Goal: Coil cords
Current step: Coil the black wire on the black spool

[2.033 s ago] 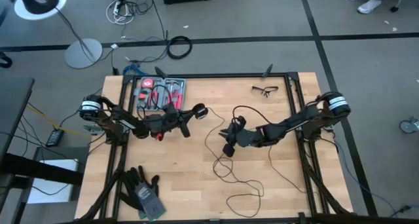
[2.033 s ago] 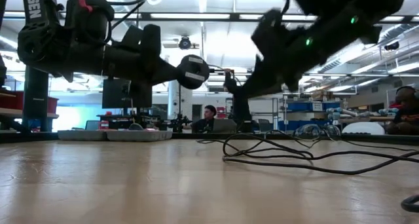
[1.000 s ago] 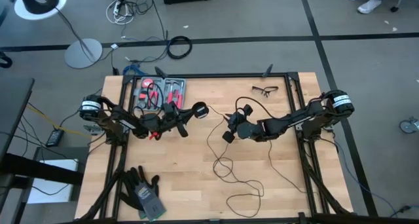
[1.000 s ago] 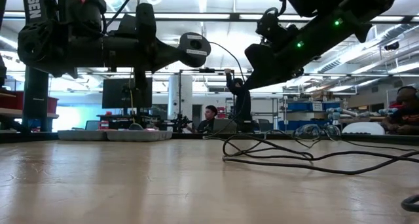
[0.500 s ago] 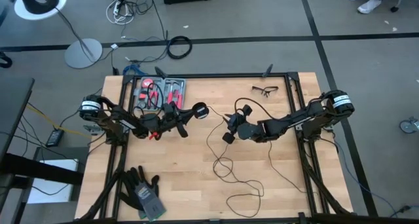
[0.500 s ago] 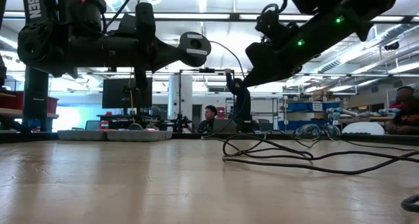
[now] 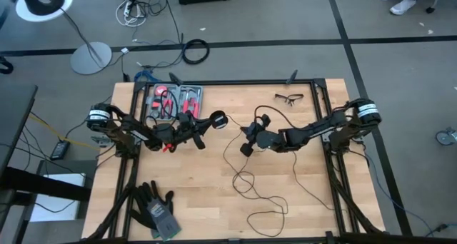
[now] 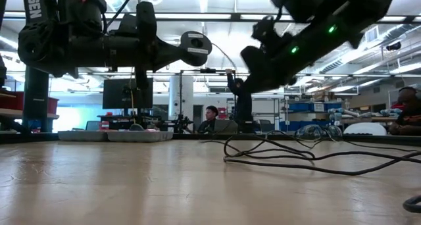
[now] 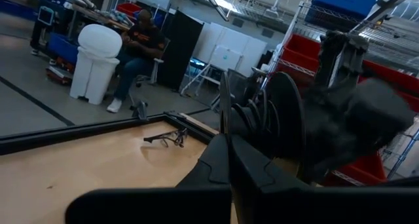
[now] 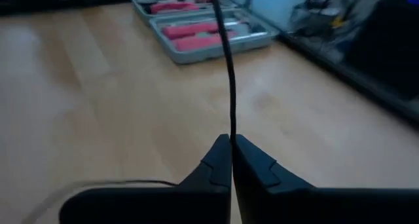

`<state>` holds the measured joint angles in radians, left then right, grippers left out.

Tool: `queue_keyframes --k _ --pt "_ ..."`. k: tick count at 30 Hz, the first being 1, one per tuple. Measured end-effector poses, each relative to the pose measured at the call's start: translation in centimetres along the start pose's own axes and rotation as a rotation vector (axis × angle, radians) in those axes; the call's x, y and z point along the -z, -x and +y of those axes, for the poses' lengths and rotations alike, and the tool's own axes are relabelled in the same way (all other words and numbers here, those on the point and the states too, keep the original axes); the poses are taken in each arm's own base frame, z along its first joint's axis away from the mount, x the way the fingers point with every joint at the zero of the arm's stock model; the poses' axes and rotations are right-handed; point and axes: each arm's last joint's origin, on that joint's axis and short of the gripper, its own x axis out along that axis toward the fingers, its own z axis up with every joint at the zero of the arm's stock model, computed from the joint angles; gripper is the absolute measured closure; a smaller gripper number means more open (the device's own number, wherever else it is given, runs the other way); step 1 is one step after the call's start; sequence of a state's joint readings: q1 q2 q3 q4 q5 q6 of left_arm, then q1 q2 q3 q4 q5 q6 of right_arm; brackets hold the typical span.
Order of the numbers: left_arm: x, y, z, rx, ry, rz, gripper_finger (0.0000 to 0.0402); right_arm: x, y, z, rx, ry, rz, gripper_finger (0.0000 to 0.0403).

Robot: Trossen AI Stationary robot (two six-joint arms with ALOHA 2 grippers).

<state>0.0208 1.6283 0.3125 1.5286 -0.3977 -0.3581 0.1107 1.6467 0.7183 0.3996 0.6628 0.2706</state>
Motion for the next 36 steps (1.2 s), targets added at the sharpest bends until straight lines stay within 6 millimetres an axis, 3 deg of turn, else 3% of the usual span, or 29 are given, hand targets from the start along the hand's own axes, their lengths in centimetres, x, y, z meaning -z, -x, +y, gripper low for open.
queue_keyframes --k 5,12,21,30,36 --pt "0.1 -0.7 -0.4 -0.005 0.000 0.018 0.0401 1.4 -3.5 2.1 -0.062 -0.004 0.057 0.0401" --pt "1.2 -1.2 0.1 -0.151 -0.056 0.113 0.0401 -1.2 -6.2 5.7 -0.155 0.123 0.035 0.0402" --pt "2.4 -1.6 0.7 -0.321 -0.141 0.234 0.0401 -3.2 -5.7 7.2 -0.180 0.271 0.046 0.0402" --pt "2.9 -1.6 1.0 -0.366 -0.168 0.288 0.0401 -3.0 -4.4 7.7 -0.200 0.347 0.092 0.0401" --pt "2.9 -1.6 1.0 -0.372 -0.187 0.280 0.0401 -2.7 -3.5 7.3 -0.180 0.315 0.184 0.0373"
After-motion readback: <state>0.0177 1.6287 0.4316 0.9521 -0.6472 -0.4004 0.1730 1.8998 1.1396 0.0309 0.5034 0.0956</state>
